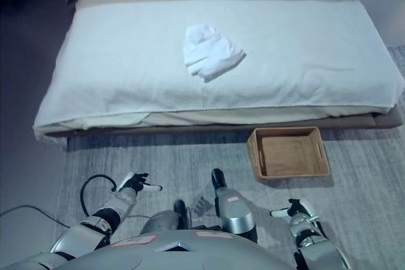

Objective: Put the clothes on the bed into the basket.

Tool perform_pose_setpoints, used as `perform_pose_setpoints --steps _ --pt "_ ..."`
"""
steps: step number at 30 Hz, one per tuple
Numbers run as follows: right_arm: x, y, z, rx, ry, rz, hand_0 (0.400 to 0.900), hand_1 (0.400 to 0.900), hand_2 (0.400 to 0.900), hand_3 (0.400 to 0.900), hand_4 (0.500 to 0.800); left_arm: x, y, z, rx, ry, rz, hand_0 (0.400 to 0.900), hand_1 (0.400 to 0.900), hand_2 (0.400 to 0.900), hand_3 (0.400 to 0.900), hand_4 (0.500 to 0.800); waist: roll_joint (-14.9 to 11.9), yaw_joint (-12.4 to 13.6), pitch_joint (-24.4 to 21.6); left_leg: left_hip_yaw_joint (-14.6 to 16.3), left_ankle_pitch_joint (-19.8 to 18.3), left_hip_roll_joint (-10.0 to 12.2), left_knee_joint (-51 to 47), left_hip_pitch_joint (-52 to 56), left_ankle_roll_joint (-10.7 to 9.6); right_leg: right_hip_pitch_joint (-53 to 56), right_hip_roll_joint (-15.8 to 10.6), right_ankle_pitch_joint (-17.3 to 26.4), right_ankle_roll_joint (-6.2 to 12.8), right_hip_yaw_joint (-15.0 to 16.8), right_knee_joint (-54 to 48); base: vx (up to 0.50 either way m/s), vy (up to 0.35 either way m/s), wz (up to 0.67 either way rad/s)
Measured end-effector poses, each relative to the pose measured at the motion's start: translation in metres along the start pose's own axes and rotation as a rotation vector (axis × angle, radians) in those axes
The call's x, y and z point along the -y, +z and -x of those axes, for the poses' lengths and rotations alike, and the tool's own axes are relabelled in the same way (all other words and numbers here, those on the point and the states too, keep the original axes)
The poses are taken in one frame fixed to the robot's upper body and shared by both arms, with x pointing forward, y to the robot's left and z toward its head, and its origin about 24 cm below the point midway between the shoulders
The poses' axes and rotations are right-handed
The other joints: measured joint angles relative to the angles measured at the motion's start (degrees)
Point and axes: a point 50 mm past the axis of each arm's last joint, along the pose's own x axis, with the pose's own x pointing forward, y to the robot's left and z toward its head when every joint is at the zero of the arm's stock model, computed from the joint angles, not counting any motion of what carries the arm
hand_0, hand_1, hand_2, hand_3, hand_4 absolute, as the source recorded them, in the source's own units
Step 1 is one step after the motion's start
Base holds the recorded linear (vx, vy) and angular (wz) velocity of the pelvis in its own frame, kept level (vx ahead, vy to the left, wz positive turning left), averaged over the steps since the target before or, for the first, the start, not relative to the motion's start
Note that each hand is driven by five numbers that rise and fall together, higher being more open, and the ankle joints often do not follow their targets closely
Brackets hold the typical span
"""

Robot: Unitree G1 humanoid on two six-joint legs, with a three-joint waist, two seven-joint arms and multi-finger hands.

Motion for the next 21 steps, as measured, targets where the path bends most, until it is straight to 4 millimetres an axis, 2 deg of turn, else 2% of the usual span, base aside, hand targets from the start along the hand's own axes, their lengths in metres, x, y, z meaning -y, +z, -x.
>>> perform_pose_setpoints --steps 1,2,3,4,5,6,7,8,9,10,11,12,13,15,16,17,18,19,21 --pt "0.001 -0.005 0.0 -0.007 -0.004 0.001 0.9 0.9 0.9 0.9 0.8 0.004 -0.002 0.001 0.0 -0.013 -0.01 0.9 0.9 0.9 0.9 0.8 1.84 -0.86 -1.6 -2.22 -4.2 1.0 -2.47 0.85 -0.14 -1.14 1.85 0.36 -2.88 -0.44 1.56 0.6 -0.162 0.22" --pt "-0.004 -0.007 0.001 -0.018 0.013 -0.006 0.9 0.9 0.9 0.9 0.8 0.003 0.0 0.001 0.015 -0.009 -0.023 0.9 0.9 0.9 0.9 0.8 1.96 -1.79 -2.53 -2.82 -4.04 1.33 -4.82 2.07 0.72 -1.63 2.06 -0.07 -5.84 -0.88 3.89 0.61 -0.186 0.27" --pt "-0.009 -0.012 0.002 -0.034 0.026 -0.011 0.9 0.9 0.9 0.9 0.8 0.001 0.002 0.001 0.032 -0.007 -0.044 0.9 0.9 0.9 0.9 0.8 0.88 -2.67 -2.87 -3.36 -3.89 1.0 -4.1 2.86 -3.17 -2.32 1.82 -1.85 -8.07 -1.4 5.16 0.7 -0.26 0.22" --pt "-0.009 -0.014 0.003 -0.038 0.028 -0.014 0.9 0.9 0.9 0.9 0.8 -0.001 0.013 0.0 0.067 -0.001 -0.04 0.9 0.9 0.9 0.9 0.8 1.07 -2.82 -2.73 -3.61 -2.63 0.8 5.49 -0.18 -8.23 -0.72 1.93 -0.72 -9.74 -2.09 3.97 0.49 -0.199 0.15" --pt "-0.005 -0.014 0.002 -0.042 0.019 -0.011 0.9 0.9 0.9 0.9 0.8 0.0 0.025 0.001 0.097 -0.005 -0.034 0.9 0.9 0.9 0.9 0.8 1.73 -1.53 -1.52 -3.93 -0.6 0.84 22.62 -5.16 -9.87 1.03 2.81 -0.64 -10.18 -3.16 2.37 0.57 -0.249 -0.09" --pt "-0.004 -0.012 0.001 -0.04 0.017 0.0 0.9 0.9 0.9 0.9 0.8 -0.001 0.029 0.001 0.106 -0.002 -0.028 0.9 0.9 0.9 0.9 0.8 1.71 0.22 -1.24 -3.74 -0.08 -0.16 33.76 -6.9 -9.72 2.39 2.79 2.42 -11.12 -3.57 1.82 0.43 -0.208 -0.16" --pt "-0.001 0.003 0.0 -0.001 0.007 -0.019 0.9 0.9 0.9 0.9 0.8 -0.001 0.023 0.0 0.086 -0.001 -0.03 0.9 0.9 0.9 0.9 0.8 0.6 1.4 -0.54 -3.64 2.74 -1.7 37.02 -6.11 -9.41 4.4 2.82 2.62 -15.21 -3.32 1.41 0.59 -0.257 -0.29" --pt "0.001 0.013 0.0 0.033 -0.004 -0.012 0.9 0.9 0.9 0.9 0.8 -0.001 0.023 0.0 0.087 0.001 -0.029 0.9 0.9 0.9 0.9 0.8 -0.13 1.74 -0.2 -2.48 6.58 -1.72 37.37 -6.29 -7.41 6.5 2.83 2.2 -17.55 -3.08 0.53 0.46 -0.157 -0.26" --pt "0.003 0.025 0.0 0.063 -0.01 -0.019 0.9 0.9 0.9 0.9 0.8 -0.004 0.024 0.0 0.092 0.011 -0.03 0.9 0.9 0.9 0.9 0.8 -1.06 2.5 0.45 -0.02 7.67 -0.85 36.98 -7.17 -5.51 7.68 2.36 2.2 -19.26 -2.99 -0.07 0.49 -0.062 -0.04" --pt "0.005 0.038 0.0 0.101 -0.022 -0.018 0.9 0.9 0.9 0.9 0.8 -0.009 0.032 0.0 0.117 0.029 -0.029 0.9 0.9 0.9 0.9 0.8 -2.63 4.05 1.53 3.1 7.38 -0.63 33.86 -8.08 -3.73 8.94 1.54 2.24 -20.15 -2.26 -1.16 0.53 -0.001 -0.03" --pt "0.0 0.063 0.003 0.152 -0.034 0.006 0.9 0.9 0.9 0.9 0.8 -0.008 0.036 0.001 0.135 0.037 -0.057 0.9 0.9 0.9 0.9 0.8 -3.92 6.64 2.45 4.6 7.28 -0.98 27.91 -8.8 -2.96 10.54 -0.05 1.97 -19.79 -2.64 -1.86 0.55 0.052 -0.07" --pt "0.001 0.075 0.004 0.155 -0.054 0.032 0.9 0.9 0.9 0.9 0.8 -0.015 0.034 0.0 0.125 0.054 -0.066 0.9 0.9 0.9 0.9 0.8 -5.52 6.71 3.17 5.17 7.4 -1.17 23.33 -9.74 -2.94 11.52 -0.65 1.99 -19.97 -1.38 -3.04 0.54 0.101 -0.38" --pt "0.003 0.087 0.007 0.25 -0.044 0.011 0.9 0.9 0.9 0.9 0.8 -0.016 0.032 -0.001 0.123 0.044 -0.046 0.9 0.9 0.9 0.9 0.8 -5.68 7.73 3.31 6.24 7.54 -0.51 17.38 -11.17 -2.55 13.34 -0.79 2.48 -20.56 -1.75 -5.28 0.51 0.143 -0.4" --pt "0.017 0.107 0.012 0.363 -0.075 -0.034 0.9 0.9 0.9 0.9 0.8 -0.015 0.014 0.0 0.078 0.056 0.01 0.9 0.9 0.9 0.9 0.8 -4.54 8.37 3.01 6.93 9.92 0.56 -3.89 -9.84 -2.54 15.07 -0.39 1.65 -19.09 -1.75 -6.75 0.43 0.155 -0.23" --pt "0.024 0.114 0.012 0.387 -0.095 -0.049 0.9 0.9 0.9 0.9 0.8 -0.014 0.003 0.0 0.037 0.064 0.024 0.9 0.9 0.9 0.9 0.8 -3.38 8.53 3.2 7.2 13.48 1.09 -14.75 -8.45 -3.49 15.82 0.07 1.24 -18.34 -1.29 -6.76 0.52 0.208 -0.12" --pt "0.031 0.118 0.012 0.396 -0.11 -0.05 0.9 0.9 0.9 0.9 0.8 -0.013 -0.006 0.0 0.005 0.066 0.031 0.9 0.9 0.9 0.9 0.8 -2.05 8.44 3.75 7.08 16.55 1.36 -22.93 -7.35 -3.36 17.26 0.53 1.98 -17.7 -1.46 -6.45 0.54 0.21 -0.3" --pt "0.034 0.12 0.012 0.399 -0.116 -0.048 0.9 0.9 0.9 0.9 0.8 -0.014 -0.012 0.0 -0.01 0.068 0.026 0.9 0.9 0.9 0.9 0.8 -1.65 8.21 3.99 7.16 18.17 1.46 -25.02 -8.44 -4.42 18.31 0.59 -0.5 -15.77 -1.3 -6.68 0.81 0.311 -0.61" --pt "0.036 0.116 0.011 0.387 -0.121 -0.046 0.9 0.9 0.9 0.9 0.8 -0.014 -0.016 0.0 -0.022 0.071 0.025 0.9 0.9 0.9 0.9 0.8 -1.02 8.19 3.76 6.92 18.76 1.4 -26.49 -9.88 -5.11 18.5 0.85 -1.9 -15.9 -1.26 -6.44 0.68 0.259 -0.96" --pt "0.039 0.112 0.01 0.376 -0.126 -0.042 0.9 0.9 0.9 0.9 0.8 -0.012 -0.029 0.002 -0.056 0.07 0.024 0.9 0.9 0.9 0.9 0.8 -0.48 9.57 4.16 7.37 20.7 1.16 -26.45 -9.49 -3.01 20.69 0.39 -2.72 -15.19 2.35 -6.38 0.55 0.246 -0.87"
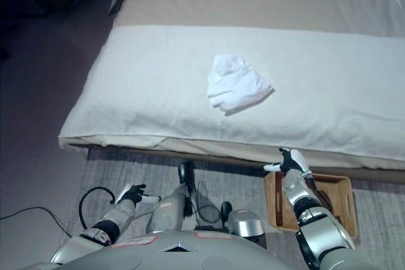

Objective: Put the clothes on the bed into the basket.

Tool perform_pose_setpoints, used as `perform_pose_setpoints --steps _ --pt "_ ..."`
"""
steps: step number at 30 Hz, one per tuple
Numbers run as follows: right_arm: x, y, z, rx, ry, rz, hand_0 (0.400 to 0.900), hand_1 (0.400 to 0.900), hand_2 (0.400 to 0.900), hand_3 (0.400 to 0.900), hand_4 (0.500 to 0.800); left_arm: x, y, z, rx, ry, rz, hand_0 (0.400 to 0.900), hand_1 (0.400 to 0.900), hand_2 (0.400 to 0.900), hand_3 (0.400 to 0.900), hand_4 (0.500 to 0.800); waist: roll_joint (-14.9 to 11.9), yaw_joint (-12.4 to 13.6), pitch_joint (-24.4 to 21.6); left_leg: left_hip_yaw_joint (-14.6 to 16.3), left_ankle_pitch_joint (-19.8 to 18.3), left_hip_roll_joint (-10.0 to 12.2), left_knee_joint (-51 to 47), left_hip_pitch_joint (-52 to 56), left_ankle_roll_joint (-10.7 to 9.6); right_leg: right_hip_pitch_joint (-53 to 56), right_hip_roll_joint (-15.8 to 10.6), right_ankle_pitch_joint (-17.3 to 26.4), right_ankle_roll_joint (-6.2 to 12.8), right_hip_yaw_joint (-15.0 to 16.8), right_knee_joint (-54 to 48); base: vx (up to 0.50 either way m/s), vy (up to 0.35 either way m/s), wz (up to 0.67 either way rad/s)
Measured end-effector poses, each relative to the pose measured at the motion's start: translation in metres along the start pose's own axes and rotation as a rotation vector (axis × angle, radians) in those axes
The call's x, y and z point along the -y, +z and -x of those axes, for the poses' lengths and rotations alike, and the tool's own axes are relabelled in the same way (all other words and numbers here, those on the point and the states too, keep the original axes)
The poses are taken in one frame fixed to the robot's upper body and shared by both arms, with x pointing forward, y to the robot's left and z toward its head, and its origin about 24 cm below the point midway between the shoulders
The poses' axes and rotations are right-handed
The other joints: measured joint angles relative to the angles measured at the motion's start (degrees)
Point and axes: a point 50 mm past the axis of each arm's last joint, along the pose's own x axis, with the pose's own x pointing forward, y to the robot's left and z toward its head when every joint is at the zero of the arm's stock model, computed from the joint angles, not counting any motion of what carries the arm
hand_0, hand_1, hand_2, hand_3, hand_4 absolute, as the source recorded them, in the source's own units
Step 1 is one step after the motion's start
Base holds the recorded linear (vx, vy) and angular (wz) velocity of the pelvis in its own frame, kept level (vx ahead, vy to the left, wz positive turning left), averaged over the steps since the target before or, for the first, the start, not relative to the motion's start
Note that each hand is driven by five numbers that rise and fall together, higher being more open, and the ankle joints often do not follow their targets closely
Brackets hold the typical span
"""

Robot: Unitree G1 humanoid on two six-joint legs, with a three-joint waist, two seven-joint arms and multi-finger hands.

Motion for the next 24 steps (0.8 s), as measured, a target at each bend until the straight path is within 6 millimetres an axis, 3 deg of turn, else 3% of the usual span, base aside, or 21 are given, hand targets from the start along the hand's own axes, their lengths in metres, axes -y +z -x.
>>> perform_pose_setpoints --steps 1,2,3,4,6,8,9,10,11,13,16,18,20,21,24 --pt "-0.001 -0.004 0.001 -0.008 0.002 0.005 0.9 0.9 0.9 0.9 0.8 0.005 -0.011 0.002 -0.028 -0.014 -0.002 0.9 0.9 0.9 0.9 0.8 0.23 0.33 -0.15 -1.84 0.59 -0.37 -0.02 2.5 1.38 1.4 -0.71 -0.4 0.68 2.13 0.3 0.66 0.311 -0.67" --pt "-0.001 -0.008 0.002 -0.015 0.005 0.01 0.9 0.9 0.9 0.9 0.8 0.009 -0.017 0.003 -0.043 -0.024 -0.003 0.9 0.9 0.9 0.9 0.8 0.92 0.7 -0.62 -2.16 2.77 -0.21 0.01 4.14 2.85 2.34 -0.75 -1.06 1.69 3.93 0.74 0.45 0.202 -0.41" --pt "-0.005 -0.011 0.004 -0.021 0.02 0.015 0.9 0.9 0.9 0.9 0.8 0.007 -0.019 0.002 -0.05 -0.018 -0.005 0.9 0.9 0.9 0.9 0.8 -0.34 1.34 -0.48 -1.11 4.87 -1.45 0.26 6.38 3.05 3.32 -2.37 -1.44 2.24 5.2 2.67 0.72 0.379 -0.47" --pt "-0.008 -0.012 0.005 -0.018 0.033 0.017 0.9 0.9 0.9 0.9 0.8 0.005 -0.017 0.002 -0.049 -0.013 0.0 0.9 0.9 0.9 0.9 0.8 -0.38 1.48 -0.55 -0.07 5.46 -1.71 0.15 7.88 4.1 0.46 -2.66 -3.44 3.95 4.67 10.7 0.41 0.274 -0.08" --pt "-0.011 -0.006 0.008 0.026 0.043 0.046 0.9 0.9 0.9 0.9 0.8 -0.001 -0.008 0.0 -0.021 0.007 -0.002 0.9 0.9 0.9 0.9 0.8 -0.91 0.36 -0.39 1.04 3.49 -2.9 0.6 11.19 6.52 -11.73 -3.03 -5.21 6.42 4.0 38.63 0.43 0.331 0.08" --pt "-0.017 0.0 0.01 0.063 0.064 0.07 0.9 0.9 0.9 0.9 0.8 -0.015 0.008 -0.003 0.03 0.048 -0.011 0.9 0.9 0.9 0.9 0.8 -4.09 -1.07 -1.4 0.41 0.01 -7.7 0.64 14.88 10.4 -19.7 -6.5 -4.69 7.44 5.07 54.19 0.26 0.232 0.17" --pt "-0.015 0.005 0.01 0.086 0.055 0.076 0.9 0.9 0.9 0.9 0.8 -0.021 0.021 -0.004 0.07 0.065 -0.014 0.9 0.9 0.9 0.9 0.8 -4.79 -1.4 -1.57 -0.05 -0.05 -8.78 0.7 16.1 11.58 -21.63 -7.7 -4.76 7.25 4.56 56.49 0.35 0.188 0.42" --pt "-0.01 0.015 0.009 0.123 0.039 0.087 0.9 0.9 0.9 0.9 0.8 -0.027 0.038 -0.004 0.122 0.086 -0.005 0.9 0.9 0.9 0.9 0.8 -4.46 -1.46 -1.25 -0.48 0.34 -9.25 1.02 17.04 12.01 -23.82 -8.16 -4.82 7.02 3.9 55.97 0.35 0.112 0.49" --pt "-0.003 0.022 0.009 0.157 0.021 0.087 0.9 0.9 0.9 0.9 0.8 -0.029 0.054 -0.002 0.165 0.095 0.003 0.9 0.9 0.9 0.9 0.8 -2.74 -1.95 -0.99 -2.32 -2.4 -8.8 0.71 17.84 13.82 -24.61 -8.09 -4.99 6.97 2.0 51.0 0.35 0.113 0.51" --pt "0.006 0.038 0.008 0.228 -0.008 0.104 0.9 0.9 0.9 0.9 0.8 -0.034 0.071 -0.001 0.202 0.112 0.015 0.9 0.9 0.9 0.9 0.8 -1.0 -1.88 -0.33 -2.81 -1.05 -8.3 0.9 18.74 12.46 -23.92 -8.31 -4.74 7.06 -0.67 40.48 0.38 0.0 0.38" --pt "0.016 0.067 0.008 0.327 -0.044 0.129 0.9 0.9 0.9 0.9 0.8 -0.039 0.083 -0.001 0.225 0.133 0.024 0.9 0.9 0.9 0.9 0.8 1.1 -1.84 -0.62 -5.17 -2.81 -6.67 0.74 18.64 10.78 -16.62 -5.07 -4.01 7.37 -1.55 18.22 0.37 -0.041 0.4" --pt "0.022 0.081 0.009 0.377 -0.07 0.149 0.9 0.9 0.9 0.9 0.8 -0.041 0.082 -0.001 0.21 0.135 0.031 0.9 0.9 0.9 0.9 0.8 1.34 -1.76 0.01 -5.33 -3.08 -6.03 0.76 18.43 10.34 -13.87 -3.89 -1.08 7.31 -2.6 8.48 0.29 -0.064 0.69" --pt "0.019 0.072 0.009 0.348 -0.069 0.16 0.9 0.9 0.9 0.9 0.8 -0.037 0.071 -0.002 0.186 0.124 0.03 0.9 0.9 0.9 0.9 0.8 -0.79 -2.06 0.06 -7.9 -3.26 -7.71 0.77 19.79 8.5 -7.14 -5.07 8.16 7.41 -0.48 -0.34 0.27 -0.109 0.49" --pt "0.016 0.062 0.009 0.316 -0.058 0.17 0.9 0.9 0.9 0.9 0.8 -0.035 0.066 -0.002 0.18 0.123 0.037 0.9 0.9 0.9 0.9 0.8 -2.89 -1.79 -0.03 -8.68 -3.81 -9.3 0.73 20.6 7.27 -4.41 -6.77 9.37 7.47 -0.81 -0.17 0.25 -0.103 0.36" --pt "0.015 0.051 0.008 0.278 -0.061 0.201 0.9 0.9 0.9 0.9 0.8 -0.025 0.043 -0.002 0.131 0.1 0.037 0.9 0.9 0.9 0.9 0.8 -2.77 -1.88 -0.09 -9.68 -3.85 -8.46 0.68 21.18 5.9 -3.6 -5.96 8.58 7.32 -3.76 -0.15 0.24 -0.099 0.2"
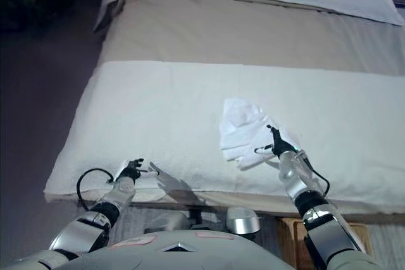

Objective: Put the clothes on the bed into the basket.

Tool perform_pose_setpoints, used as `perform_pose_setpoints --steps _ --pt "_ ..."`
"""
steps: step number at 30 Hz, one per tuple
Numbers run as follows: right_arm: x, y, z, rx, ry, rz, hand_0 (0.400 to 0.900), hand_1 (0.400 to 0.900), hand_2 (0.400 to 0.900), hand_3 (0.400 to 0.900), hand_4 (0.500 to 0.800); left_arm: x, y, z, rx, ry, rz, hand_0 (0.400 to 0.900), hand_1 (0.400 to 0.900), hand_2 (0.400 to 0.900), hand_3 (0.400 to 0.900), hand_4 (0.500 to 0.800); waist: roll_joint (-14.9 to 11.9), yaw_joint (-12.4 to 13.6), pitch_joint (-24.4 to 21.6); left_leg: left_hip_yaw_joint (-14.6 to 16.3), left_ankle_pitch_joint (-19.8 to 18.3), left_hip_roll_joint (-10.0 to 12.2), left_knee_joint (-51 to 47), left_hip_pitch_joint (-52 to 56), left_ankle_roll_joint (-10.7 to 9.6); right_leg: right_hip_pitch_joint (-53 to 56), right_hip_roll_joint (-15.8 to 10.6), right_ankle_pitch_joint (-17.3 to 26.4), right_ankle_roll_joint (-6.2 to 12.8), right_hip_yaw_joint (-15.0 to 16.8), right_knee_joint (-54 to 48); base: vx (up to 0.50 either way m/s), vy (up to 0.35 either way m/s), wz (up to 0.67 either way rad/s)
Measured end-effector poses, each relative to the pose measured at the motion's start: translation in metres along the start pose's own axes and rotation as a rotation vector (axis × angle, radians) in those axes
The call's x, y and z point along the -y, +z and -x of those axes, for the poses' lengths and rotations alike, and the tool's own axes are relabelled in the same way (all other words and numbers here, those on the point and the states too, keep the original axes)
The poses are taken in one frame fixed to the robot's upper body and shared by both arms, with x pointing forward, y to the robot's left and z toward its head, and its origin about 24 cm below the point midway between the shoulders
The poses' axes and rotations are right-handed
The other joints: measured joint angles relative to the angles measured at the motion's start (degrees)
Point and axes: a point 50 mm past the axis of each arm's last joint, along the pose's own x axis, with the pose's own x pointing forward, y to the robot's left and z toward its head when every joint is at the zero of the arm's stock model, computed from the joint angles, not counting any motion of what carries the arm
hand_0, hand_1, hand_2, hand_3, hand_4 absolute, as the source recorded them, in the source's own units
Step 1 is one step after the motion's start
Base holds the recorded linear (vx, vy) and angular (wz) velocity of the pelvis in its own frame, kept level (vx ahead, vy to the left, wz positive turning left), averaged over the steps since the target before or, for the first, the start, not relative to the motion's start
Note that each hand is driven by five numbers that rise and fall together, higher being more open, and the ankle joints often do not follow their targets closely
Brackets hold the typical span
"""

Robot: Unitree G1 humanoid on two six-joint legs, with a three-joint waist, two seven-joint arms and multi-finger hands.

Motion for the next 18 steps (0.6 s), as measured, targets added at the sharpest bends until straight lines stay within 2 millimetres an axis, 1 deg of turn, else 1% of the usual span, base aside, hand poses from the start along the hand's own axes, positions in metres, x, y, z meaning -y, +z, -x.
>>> perform_pose_setpoints --steps 2,3,5,8,10,11,12,14,15,18 --pt "0.001 -0.002 -0.001 -0.01 -0.003 0.02 0.9 0.9 0.9 0.9 0.8 0.007 -0.023 0.004 -0.074 -0.019 -0.013 0.9 0.9 0.9 0.9 0.8 0.04 0.08 -0.02 -0.45 0.12 0.33 -0.01 -0.66 -0.2 -0.21 0.33 -0.05 -0.08 -0.78 -0.05 0.16 -0.087 0.15" --pt "0.002 -0.003 -0.002 -0.017 -0.01 0.023 0.9 0.9 0.9 0.9 0.8 0.009 -0.031 0.005 -0.099 -0.024 -0.019 0.9 0.9 0.9 0.9 0.8 0.07 0.03 -0.08 -0.65 0.04 0.43 -0.01 -0.96 -0.34 -0.68 0.41 -0.05 -0.09 -1.06 -0.05 0.11 -0.07 0.08" --pt "0.006 -0.003 -0.004 -0.018 -0.022 0.027 0.9 0.9 0.9 0.9 0.8 0.008 -0.035 0.005 -0.115 -0.024 -0.024 0.9 0.9 0.9 0.9 0.8 0.07 0.05 -0.16 -1.13 -0.08 0.46 -0.29 -3.02 -0.6 -2.46 0.42 -0.18 -0.28 -1.17 -0.06 0.08 -0.058 0.04" --pt "0.006 0.007 -0.006 0.015 -0.02 0.036 0.9 0.9 0.9 0.9 0.8 0.007 -0.035 0.005 -0.117 -0.021 -0.025 0.9 0.9 0.9 0.9 0.8 -0.27 0.14 -0.8 -1.02 -0.03 0.11 -0.64 -6.43 -1.28 -5.85 0.05 -0.35 -0.55 -1.0 -0.05 -0.02 -0.031 0.07" --pt "0.004 0.016 -0.007 0.047 -0.011 0.061 0.9 0.9 0.9 0.9 0.8 0.005 -0.032 0.004 -0.108 -0.014 -0.022 0.9 0.9 0.9 0.9 0.8 -0.29 0.13 -2.0 -0.84 0.67 0.01 -0.63 -10.36 -1.68 -9.73 -0.07 -0.09 -1.08 -0.89 0.02 -0.18 -0.016 0.06" --pt "0.004 0.022 -0.008 0.068 -0.01 0.077 0.9 0.9 0.9 0.9 0.8 0.003 -0.027 0.003 -0.095 -0.001 -0.02 0.9 0.9 0.9 0.9 0.8 -0.29 0.15 -2.1 -0.85 1.52 0.0 -0.62 -12.15 -1.84 -11.61 -0.07 0.41 -1.7 -0.98 0.02 -0.18 -0.013 0.08" --pt "0.005 0.031 -0.011 0.09 -0.012 0.086 0.9 0.9 0.9 0.9 0.8 0.0 -0.02 0.001 -0.08 0.017 -0.017 0.9 0.9 0.9 0.9 0.8 -0.16 0.07 -2.1 -0.92 2.22 0.03 -0.62 -15.29 -1.55 -14.48 -0.01 1.05 -2.03 -1.02 0.04 -0.15 -0.022 0.12" --pt "0.008 0.045 -0.015 0.128 -0.018 0.109 0.9 0.9 0.9 0.9 0.8 -0.005 -0.006 -0.002 -0.051 0.032 -0.007 0.9 0.9 0.9 0.9 0.8 0.3 0.18 -1.69 -1.16 3.77 0.15 -0.04 -19.51 -1.98 -18.68 0.16 2.48 -2.09 -1.3 0.01 -0.1 -0.025 0.14" --pt "0.009 0.052 -0.016 0.145 -0.02 0.126 0.9 0.9 0.9 0.9 0.8 -0.006 -0.001 -0.003 -0.041 0.038 -0.008 0.9 0.9 0.9 0.9 0.8 0.58 0.39 -1.52 -1.27 4.36 0.25 -0.12 -21.37 -2.55 -20.49 0.2 3.0 -2.03 -1.47 0.01 -0.03 -0.033 0.18" --pt "0.023 0.069 -0.023 0.179 -0.078 0.135 0.9 0.9 0.9 0.9 0.8 -0.01 0.014 -0.005 -0.004 0.06 0.017 0.9 0.9 0.9 0.9 0.8 1.82 0.98 -0.54 -0.94 4.63 0.56 -0.62 -26.19 -2.96 -25.16 0.38 3.42 -1.93 -1.7 0.01 0.0 -0.032 0.14"
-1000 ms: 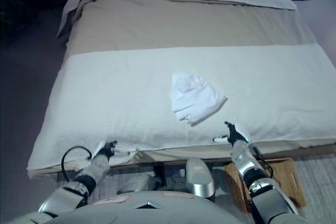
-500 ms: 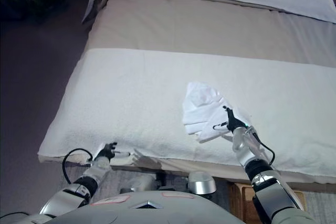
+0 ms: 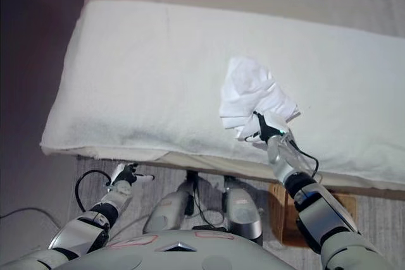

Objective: Put the clothes on the bed into the basket.

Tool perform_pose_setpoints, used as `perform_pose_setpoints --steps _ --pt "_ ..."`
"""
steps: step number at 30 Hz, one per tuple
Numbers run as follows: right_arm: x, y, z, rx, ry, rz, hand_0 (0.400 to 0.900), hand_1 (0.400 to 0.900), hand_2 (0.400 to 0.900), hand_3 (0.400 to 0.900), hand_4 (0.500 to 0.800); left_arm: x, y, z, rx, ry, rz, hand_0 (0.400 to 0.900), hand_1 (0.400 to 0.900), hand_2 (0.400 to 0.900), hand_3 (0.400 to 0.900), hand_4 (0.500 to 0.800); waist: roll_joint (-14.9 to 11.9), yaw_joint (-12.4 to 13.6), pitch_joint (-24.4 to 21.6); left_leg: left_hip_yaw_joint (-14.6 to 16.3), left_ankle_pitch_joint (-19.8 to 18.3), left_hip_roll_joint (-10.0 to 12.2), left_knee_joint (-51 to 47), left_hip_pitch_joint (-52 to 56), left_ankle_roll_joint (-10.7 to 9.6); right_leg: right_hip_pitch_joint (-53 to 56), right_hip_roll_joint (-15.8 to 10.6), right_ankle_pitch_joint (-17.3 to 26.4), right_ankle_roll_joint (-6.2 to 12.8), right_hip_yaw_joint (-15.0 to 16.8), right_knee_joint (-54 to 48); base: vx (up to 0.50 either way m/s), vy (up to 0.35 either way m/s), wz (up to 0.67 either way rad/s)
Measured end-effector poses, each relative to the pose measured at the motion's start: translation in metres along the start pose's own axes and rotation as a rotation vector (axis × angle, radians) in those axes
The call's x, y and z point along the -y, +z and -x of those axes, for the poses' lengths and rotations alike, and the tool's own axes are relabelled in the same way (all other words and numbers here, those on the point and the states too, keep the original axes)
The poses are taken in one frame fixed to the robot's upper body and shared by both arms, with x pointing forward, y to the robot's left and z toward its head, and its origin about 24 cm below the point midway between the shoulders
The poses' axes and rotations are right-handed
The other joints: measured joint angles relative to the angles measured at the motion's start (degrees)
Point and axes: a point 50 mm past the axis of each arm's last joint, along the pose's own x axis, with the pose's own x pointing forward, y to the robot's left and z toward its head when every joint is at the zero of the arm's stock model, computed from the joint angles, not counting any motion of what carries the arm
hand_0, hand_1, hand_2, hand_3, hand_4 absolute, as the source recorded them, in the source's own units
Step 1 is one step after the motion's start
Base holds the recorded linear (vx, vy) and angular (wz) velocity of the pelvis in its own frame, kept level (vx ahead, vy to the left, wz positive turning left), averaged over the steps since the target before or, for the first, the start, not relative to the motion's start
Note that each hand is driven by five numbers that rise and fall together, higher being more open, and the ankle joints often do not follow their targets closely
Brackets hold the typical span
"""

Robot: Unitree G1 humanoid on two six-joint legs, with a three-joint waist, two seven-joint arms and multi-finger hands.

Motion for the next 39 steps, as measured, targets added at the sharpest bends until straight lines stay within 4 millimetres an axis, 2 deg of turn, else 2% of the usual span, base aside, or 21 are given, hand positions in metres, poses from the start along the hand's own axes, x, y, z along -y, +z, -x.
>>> perform_pose_setpoints --steps 6,8,11,15,16,17,18,25,29,35,39 --pt "0.051 0.019 -0.02 0.014 -0.186 0.02 0.9 0.9 0.9 0.9 0.8 -0.001 0.007 -0.001 0.015 0.011 -0.001 0.9 0.9 0.9 0.9 0.8 2.2 0.93 2.51 0.1 1.64 0.53 0.56 -5.37 -1.25 -5.33 0.53 1.04 -0.14 -0.3 0.0 0.04 -0.004 0.0" --pt "0.069 0.021 -0.024 0.018 -0.23 0.03 0.9 0.9 0.9 0.9 0.8 -0.001 0.01 -0.001 0.023 0.015 0.006 0.9 0.9 0.9 0.9 0.8 2.48 1.07 3.26 -0.03 2.47 0.62 0.6 -5.91 -0.76 -5.81 0.63 1.04 -0.14 -0.52 0.01 0.03 -0.008 -0.02" --pt "0.089 0.026 -0.029 0.009 -0.281 0.03 0.9 0.9 0.9 0.9 0.8 -0.004 0.023 -0.001 0.063 0.036 0.007 0.9 0.9 0.9 0.9 0.8 3.23 1.56 4.12 -0.27 3.07 0.76 0.62 -7.17 -0.98 -6.98 0.82 1.04 -0.14 -0.8 0.01 0.0 -0.021 0.16" --pt "0.113 0.028 -0.034 -0.005 -0.352 0.052 0.9 0.9 0.9 0.9 0.8 -0.011 0.053 -0.001 0.146 0.059 0.039 0.9 0.9 0.9 0.9 0.8 4.49 2.42 5.48 -0.86 3.5 0.92 0.63 -8.89 -1.58 -8.42 0.99 1.04 -0.15 -1.36 0.02 0.04 -0.015 0.1" --pt "0.117 0.03 -0.034 -0.003 -0.359 0.052 0.822 0.822 0.822 0.822 0.753 -0.013 0.057 -0.001 0.161 0.064 0.044 0.9 0.9 0.9 0.9 0.8 4.6 2.44 5.54 -0.82 3.51 0.95 0.63 -9.2 -1.58 -8.77 1.02 1.04 -0.15 -1.35 0.02 0.06 -0.007 -0.11" --pt "0.118 0.03 -0.034 0.0 -0.363 0.052 0.524 0.524 0.524 0.524 0.574 -0.013 0.061 0.0 0.18 0.063 0.052 0.9 0.9 0.9 0.9 0.8 4.68 2.43 5.65 -0.8 3.53 0.96 0.63 -9.27 -1.61 -8.84 1.05 1.04 -0.15 -1.3 0.02 0.04 -0.006 -0.08" --pt "0.118 0.03 -0.034 0.001 -0.365 0.052 0.4 0.4 0.4 0.4 0.5 -0.012 0.064 0.001 0.197 0.062 0.055 0.9 0.9 0.9 0.9 0.8 4.73 2.41 5.68 -0.72 3.57 0.97 0.64 -9.22 -1.65 -8.83 1.07 1.04 -0.15 -1.22 0.02 0.05 -0.008 -0.13" --pt "0.11 0.025 -0.032 -0.001 -0.361 0.038 0.4 0.4 0.4 0.4 0.5 -0.013 0.07 0.002 0.217 0.061 0.062 0.9 0.9 0.9 0.9 0.8 5.53 2.38 6.11 -0.26 3.61 1.16 0.61 -7.37 -1.75 -7.21 1.21 1.02 -0.13 -0.7 0.02 0.03 -0.002 -0.11" --pt "0.105 0.021 -0.03 -0.006 -0.363 0.012 0.4 0.4 0.4 0.4 0.5 -0.011 0.072 0.002 0.213 0.058 0.063 0.9 0.9 0.9 0.9 0.8 5.96 2.3 6.32 0.15 3.0 1.32 0.52 -5.83 -2.51 -5.82 1.31 1.02 -0.14 -0.15 0.02 0.03 -0.011 -0.09" --pt "0.075 -0.007 -0.02 -0.068 -0.29 -0.035 0.4 0.4 0.4 0.4 0.5 -0.007 0.065 0.002 0.191 0.048 0.066 0.9 0.9 0.9 0.9 0.8 5.97 1.72 6.33 1.14 1.65 1.37 0.05 0.77 -1.78 0.37 1.26 0.7 -0.57 0.71 0.01 0.04 -0.019 -0.17" --pt "0.055 -0.035 -0.009 -0.154 -0.246 -0.094 0.4 0.4 0.4 0.4 0.5 -0.008 0.05 0.001 0.133 0.051 0.094 0.9 0.9 0.9 0.9 0.8 5.6 0.17 6.04 2.54 0.34 1.38 -0.02 5.72 -0.93 4.79 1.21 0.39 -0.57 1.92 -0.01 0.04 -0.022 -0.26"
